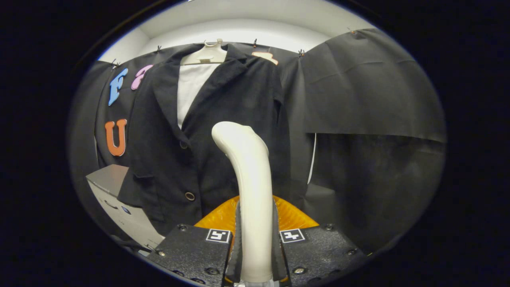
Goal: Iron the clothes twice with a garment steamer, once on the left side and once on the right side.
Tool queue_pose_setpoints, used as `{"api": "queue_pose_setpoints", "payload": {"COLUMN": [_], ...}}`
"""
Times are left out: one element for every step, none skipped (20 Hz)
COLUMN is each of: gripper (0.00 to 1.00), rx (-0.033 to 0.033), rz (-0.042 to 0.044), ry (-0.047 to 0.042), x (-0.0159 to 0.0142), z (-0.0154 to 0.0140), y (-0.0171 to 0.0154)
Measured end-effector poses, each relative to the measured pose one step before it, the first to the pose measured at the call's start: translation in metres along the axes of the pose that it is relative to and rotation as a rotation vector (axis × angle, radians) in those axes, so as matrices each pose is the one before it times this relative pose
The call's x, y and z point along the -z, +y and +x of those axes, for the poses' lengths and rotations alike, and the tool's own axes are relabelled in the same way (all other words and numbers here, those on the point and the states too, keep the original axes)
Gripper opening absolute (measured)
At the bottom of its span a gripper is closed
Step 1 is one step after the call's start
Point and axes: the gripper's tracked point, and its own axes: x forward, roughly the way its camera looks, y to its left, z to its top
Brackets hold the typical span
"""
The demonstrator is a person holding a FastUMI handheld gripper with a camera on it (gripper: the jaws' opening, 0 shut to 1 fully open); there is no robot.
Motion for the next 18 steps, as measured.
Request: {"api": "queue_pose_setpoints", "payload": {"gripper": [0.32, 0.32, 0.32, 0.32, 0.32, 0.32, 0.32, 0.32, 0.32, 0.32, 0.32, 0.32, 0.32, 0.32, 0.32, 0.32, 0.32, 0.32], "rx": [0.00053, 0.00247, -0.00111, 0.0004, 0.00247, 0.00431, -0.00057, -0.0002, 0.00148, 0.00185, -0.00355, -0.00735, -0.00604, -0.00419, -0.00068, -0.00279, -0.00053, -0.00179], "rz": [-0.00263, -0.00522, -0.00523, -0.00395, -0.00297, 0.00049, 0.00036, -0.00003, -0.00437, -0.00527, -0.00682, -0.00633, -0.00872, -0.00864, -0.0097, -0.00748, -0.00736, -0.0059], "ry": [0.01021, 0.01181, 0.00767, 0.00643, 0.00619, 0.00662, 0.00703, 0.00498, 0.00386, 0.00292, 0.00418, 0.00552, 0.0115, 0.01136, 0.01498, 0.0128, 0.01593, 0.01473], "x": [0.00656, 0.00841, 0.00535, 0.00454, 0.00525, 0.00552, 0.00472, 0.00426, 0.00495, 0.00453, 0.00481, 0.00666, 0.00789, 0.00877, 0.00762, 0.00764, 0.00756, 0.00848], "z": [-0.00117, -0.00072, -0.00133, -0.00098, -0.00082, -0.00163, -0.00002, -0.00055, 0.00075, -0.00014, -0.00004, 0.00047, 0.00069, 0.00221, 0.00128, 0.00189, 0.00149, 0.00196], "y": [-0.00107, -0.00154, -0.00122, -0.00059, -0.00359, -0.0013, -0.00264, -0.00011, -0.00131, 0.00089, 0.00205, 0.00265, 0.00364, 0.00276, 0.0027, 0.00265, 0.00238, 0.0028]}}
